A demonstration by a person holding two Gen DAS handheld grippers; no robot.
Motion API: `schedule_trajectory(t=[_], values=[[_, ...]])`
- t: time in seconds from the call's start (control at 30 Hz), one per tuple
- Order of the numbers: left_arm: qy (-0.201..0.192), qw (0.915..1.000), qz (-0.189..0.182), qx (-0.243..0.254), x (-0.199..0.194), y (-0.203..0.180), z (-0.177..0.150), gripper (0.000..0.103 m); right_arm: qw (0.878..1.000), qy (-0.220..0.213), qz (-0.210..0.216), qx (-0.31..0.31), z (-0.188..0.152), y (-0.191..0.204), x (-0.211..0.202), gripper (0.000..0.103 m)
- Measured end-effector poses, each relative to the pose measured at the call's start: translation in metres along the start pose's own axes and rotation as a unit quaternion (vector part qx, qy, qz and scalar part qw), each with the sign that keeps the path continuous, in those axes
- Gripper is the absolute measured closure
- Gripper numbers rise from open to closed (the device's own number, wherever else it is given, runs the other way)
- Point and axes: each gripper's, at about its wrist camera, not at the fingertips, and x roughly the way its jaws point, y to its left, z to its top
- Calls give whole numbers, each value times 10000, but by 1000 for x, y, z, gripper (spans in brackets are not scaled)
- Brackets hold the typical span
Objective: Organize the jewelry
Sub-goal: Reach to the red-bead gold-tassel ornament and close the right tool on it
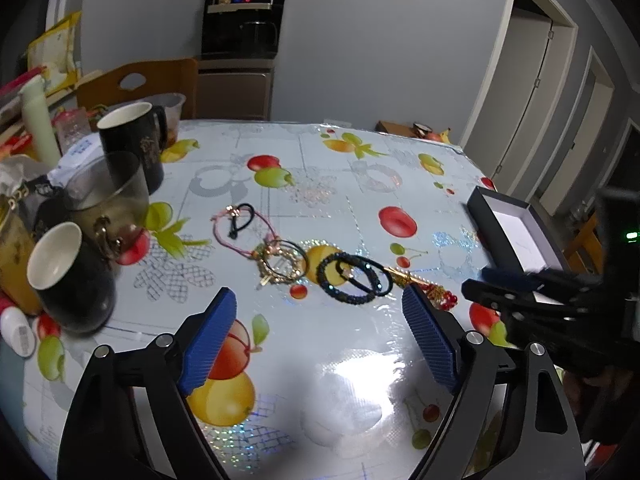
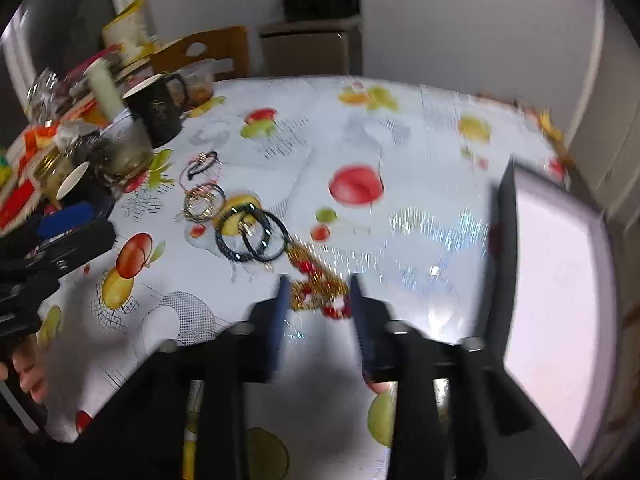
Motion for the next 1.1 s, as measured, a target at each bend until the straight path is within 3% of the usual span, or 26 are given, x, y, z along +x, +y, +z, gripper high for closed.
schedule_trajectory(t=[0.33,0.6,0.7,0.73,0.8,1.1], values=[[246,9995,-187,-26,21,0,-12,23,9999,-32,-8,108,1,3,29,81],[361,9993,-88,-50,37,5,-13,29,9999,159,-34,-11,-4,2,49,81],[414,9991,-112,-12,44,4,-12,31,9998,133,-52,-117,-2,3,51,88],[423,9990,-118,12,46,3,-12,31,9999,117,-41,-118,-2,3,51,89],[428,9989,-160,70,50,0,-11,32,10000,-9,56,-52,-1,3,43,101],[393,9972,-449,442,71,-23,-1,41,9972,-553,476,181,8,13,-14,101]])
